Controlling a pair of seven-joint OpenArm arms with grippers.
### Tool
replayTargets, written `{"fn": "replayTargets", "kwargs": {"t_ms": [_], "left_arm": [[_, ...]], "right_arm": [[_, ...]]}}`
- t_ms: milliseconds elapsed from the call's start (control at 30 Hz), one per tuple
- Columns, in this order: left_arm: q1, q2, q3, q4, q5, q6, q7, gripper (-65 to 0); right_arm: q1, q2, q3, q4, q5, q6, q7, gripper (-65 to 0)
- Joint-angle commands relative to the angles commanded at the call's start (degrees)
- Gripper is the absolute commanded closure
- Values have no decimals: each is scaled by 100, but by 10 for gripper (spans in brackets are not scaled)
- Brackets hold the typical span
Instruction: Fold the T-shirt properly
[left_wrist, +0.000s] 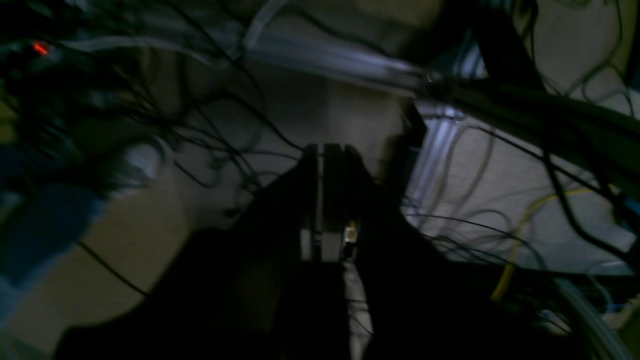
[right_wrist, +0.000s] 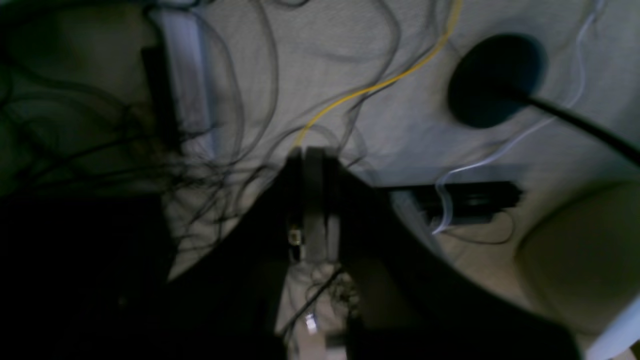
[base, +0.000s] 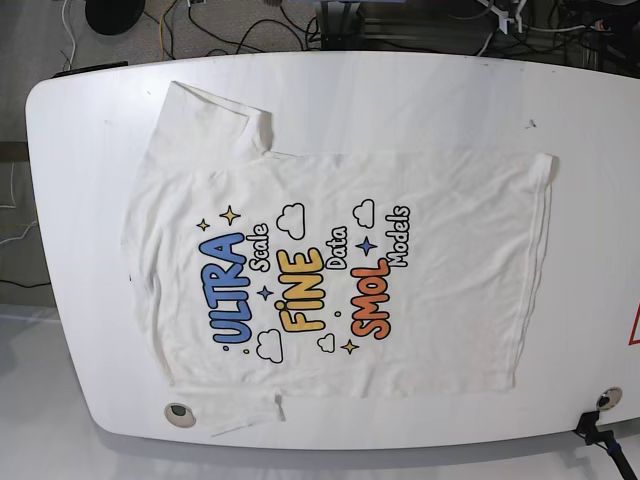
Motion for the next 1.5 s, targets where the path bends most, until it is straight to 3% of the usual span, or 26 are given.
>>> {"fn": "replayTargets", "kwargs": {"t_ms": [167,200,300,633,900,1033,1133,1167,1200,1500], "left_arm": [[949,-70,-464,1341,-306,-167,223,0],[814,-67,-283,1001,-226,-227,76,0],[1240,-166,-410,1719,-365,-276,244,0],[2546,-345,-754,4052,-789,-479,637,0],[3092,-289,-919,5667,-1143,-975,984,-7],[3139,-287,-931,6303,-1110,-1177,912,-74],[3133,-296,-948,6667,-1120,-1299,804,-181],[3086,-296,-951,6800,-1137,-1312,792,-203],[3105,-268,-987,6553,-1129,-1236,977,-127],[2880,-175,-1186,7285,-1124,-1219,1321,-155]], "right_arm": [[-1162,400,70,1675,1065,67,-57,0],[-531,185,80,787,183,37,-138,0],[-1037,286,140,1538,176,43,-118,0],[-2252,530,650,3530,728,45,-233,0],[-2799,640,1290,4914,1006,104,-325,0],[-2921,793,1471,5593,960,95,-476,0],[-2939,902,1550,5966,944,74,-628,0],[-2907,931,1570,6113,957,94,-691,0],[-2962,753,1619,5699,974,136,-549,0],[-2957,632,2386,6980,1260,161,-631,0]]}}
